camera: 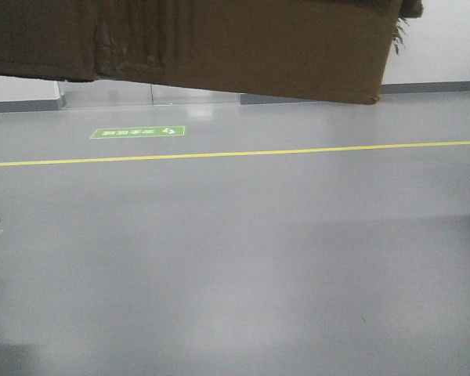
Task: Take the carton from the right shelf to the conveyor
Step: 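Hold the carton with both grippers while the base drives to the conveyor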
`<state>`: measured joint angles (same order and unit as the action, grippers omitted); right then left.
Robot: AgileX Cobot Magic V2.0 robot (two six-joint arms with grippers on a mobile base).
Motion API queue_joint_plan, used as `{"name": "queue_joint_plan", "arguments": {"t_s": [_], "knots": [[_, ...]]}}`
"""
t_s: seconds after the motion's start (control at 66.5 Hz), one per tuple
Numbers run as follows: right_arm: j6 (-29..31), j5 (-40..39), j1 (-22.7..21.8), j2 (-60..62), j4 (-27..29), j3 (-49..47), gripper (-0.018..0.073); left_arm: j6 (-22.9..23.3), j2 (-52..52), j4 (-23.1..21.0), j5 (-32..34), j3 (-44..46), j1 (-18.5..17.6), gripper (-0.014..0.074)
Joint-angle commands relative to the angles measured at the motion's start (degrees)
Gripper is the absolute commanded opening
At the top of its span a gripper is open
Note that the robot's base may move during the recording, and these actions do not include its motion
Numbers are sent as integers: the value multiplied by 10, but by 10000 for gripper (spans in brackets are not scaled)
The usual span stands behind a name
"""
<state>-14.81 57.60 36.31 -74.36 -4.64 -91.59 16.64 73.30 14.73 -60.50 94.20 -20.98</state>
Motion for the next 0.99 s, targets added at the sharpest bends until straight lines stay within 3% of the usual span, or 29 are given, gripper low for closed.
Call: {"name": "queue_joint_plan", "arguments": {"t_s": [0.0,0.978], "knots": [[16,-32,4,4,32,-2,-67,2,-4,-23,47,3,-4,-9],[16,-32,4,4,34,-2,-67,2,-4,-23,47,3,-4,-9]]}}
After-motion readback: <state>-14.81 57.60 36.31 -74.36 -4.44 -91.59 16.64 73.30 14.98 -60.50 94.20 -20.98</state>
